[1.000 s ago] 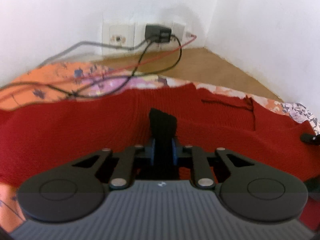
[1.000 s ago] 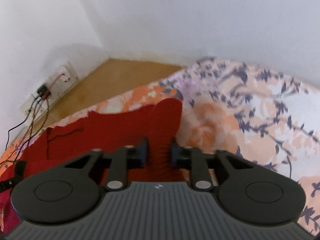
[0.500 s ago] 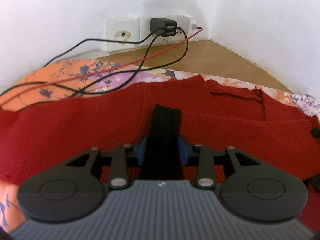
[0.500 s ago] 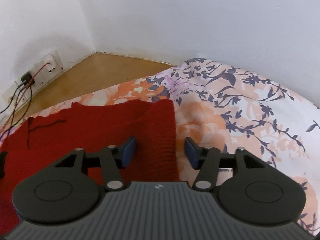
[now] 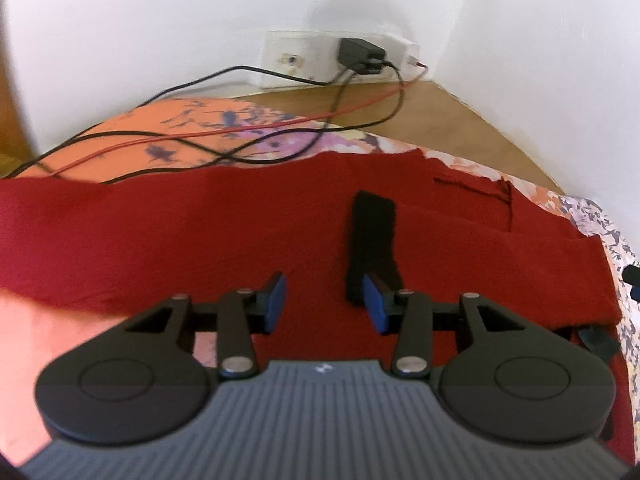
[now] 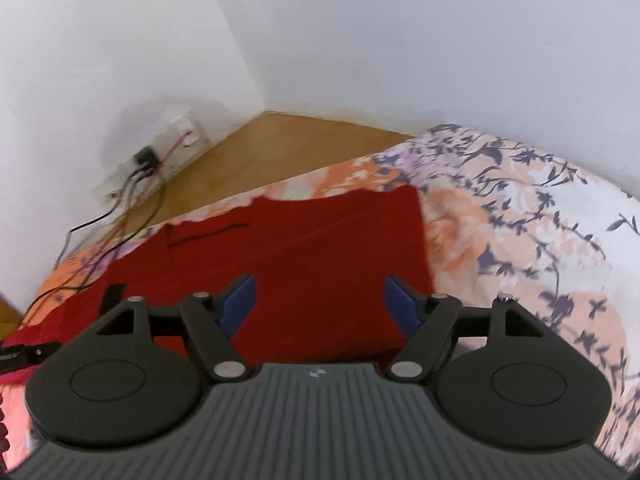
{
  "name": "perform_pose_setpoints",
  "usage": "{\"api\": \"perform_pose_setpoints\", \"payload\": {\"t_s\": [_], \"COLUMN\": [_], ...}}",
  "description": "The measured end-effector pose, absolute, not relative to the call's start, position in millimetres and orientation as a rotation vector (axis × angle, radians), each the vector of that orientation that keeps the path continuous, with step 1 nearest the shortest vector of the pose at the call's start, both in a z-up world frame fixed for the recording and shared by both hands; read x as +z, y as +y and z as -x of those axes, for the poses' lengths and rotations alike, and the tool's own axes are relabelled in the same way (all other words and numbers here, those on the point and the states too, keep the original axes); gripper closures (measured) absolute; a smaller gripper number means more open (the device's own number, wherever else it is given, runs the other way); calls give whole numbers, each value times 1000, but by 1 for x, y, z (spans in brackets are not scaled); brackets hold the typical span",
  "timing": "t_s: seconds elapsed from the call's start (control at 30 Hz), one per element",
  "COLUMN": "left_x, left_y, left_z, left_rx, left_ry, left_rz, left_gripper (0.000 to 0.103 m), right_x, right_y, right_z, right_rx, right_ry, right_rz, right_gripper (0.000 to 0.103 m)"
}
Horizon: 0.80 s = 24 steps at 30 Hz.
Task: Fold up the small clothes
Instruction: 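Move the left tool to the other sleeve and grasp it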
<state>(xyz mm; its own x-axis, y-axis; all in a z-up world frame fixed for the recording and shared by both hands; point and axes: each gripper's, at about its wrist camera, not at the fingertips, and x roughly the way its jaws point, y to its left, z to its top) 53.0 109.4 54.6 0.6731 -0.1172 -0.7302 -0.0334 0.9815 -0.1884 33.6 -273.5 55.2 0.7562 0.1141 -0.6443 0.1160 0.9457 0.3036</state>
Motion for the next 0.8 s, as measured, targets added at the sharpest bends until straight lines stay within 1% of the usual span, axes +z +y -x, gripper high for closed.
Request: {"api": "perform_pose_setpoints", "payload": {"t_s": [0.23,0.43,0.63,0.7,0.8], "left_x": [55,39,33,29,22], "left_y": [164,211,239,249,264], "left_z": [-29,-21,-19,-18,-19], "left_rx": [53,97,177,202,236], "left_ry": [828,839,819,814,798], "left_rz": [278,462,507,530,574], "left_gripper": [58,58,57,49,48], "right_x": [58,44,31,26,21], "right_y": [-252,-240,-220,-211,-201], "right_z": [-5,10,20,24,27], "right_rx": [15,-13,-22,-24,-26], "right_ry": [725,750,781,789,796], "right_rz": [-380,-435,-455,-459,-460], "right_gripper": [23,23,23,23,23]}}
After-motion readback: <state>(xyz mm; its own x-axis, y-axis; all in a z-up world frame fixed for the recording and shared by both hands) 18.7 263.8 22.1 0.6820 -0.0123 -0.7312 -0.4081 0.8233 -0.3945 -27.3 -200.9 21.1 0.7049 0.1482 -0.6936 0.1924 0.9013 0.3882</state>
